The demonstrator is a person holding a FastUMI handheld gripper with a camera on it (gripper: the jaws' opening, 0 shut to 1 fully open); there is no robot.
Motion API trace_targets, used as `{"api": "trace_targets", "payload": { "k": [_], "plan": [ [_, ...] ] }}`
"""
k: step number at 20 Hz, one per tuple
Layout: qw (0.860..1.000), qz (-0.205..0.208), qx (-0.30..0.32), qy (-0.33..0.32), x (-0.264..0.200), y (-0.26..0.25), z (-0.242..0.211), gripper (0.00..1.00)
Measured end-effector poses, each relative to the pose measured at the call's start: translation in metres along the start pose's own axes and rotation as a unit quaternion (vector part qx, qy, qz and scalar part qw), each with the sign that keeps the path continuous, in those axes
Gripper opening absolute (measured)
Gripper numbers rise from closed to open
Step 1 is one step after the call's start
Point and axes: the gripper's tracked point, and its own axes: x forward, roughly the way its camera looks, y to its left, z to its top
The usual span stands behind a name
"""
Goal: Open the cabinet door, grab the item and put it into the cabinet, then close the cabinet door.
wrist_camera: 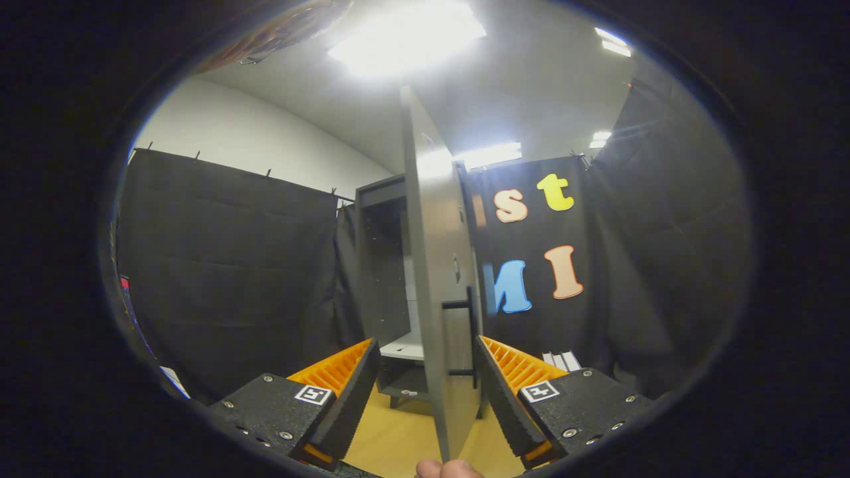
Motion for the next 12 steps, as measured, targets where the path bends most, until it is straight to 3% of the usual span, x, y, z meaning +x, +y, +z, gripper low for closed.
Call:
{"api": "trace_targets", "payload": {
  "k": [2,5,7,10,12],
  "plan": [
    [0.998,0.056,-0.005,0.010,0.004,0.041,-0.003,0.93],
    [0.989,0.148,-0.027,-0.001,0.015,0.102,-0.003,0.93],
    [0.982,0.188,-0.028,0.002,0.031,0.132,-0.019,0.93],
    [0.983,0.179,-0.010,0.028,0.066,0.157,-0.062,0.93],
    [0.991,0.128,0.000,0.032,0.094,0.160,-0.090,0.94]
  ]
}}
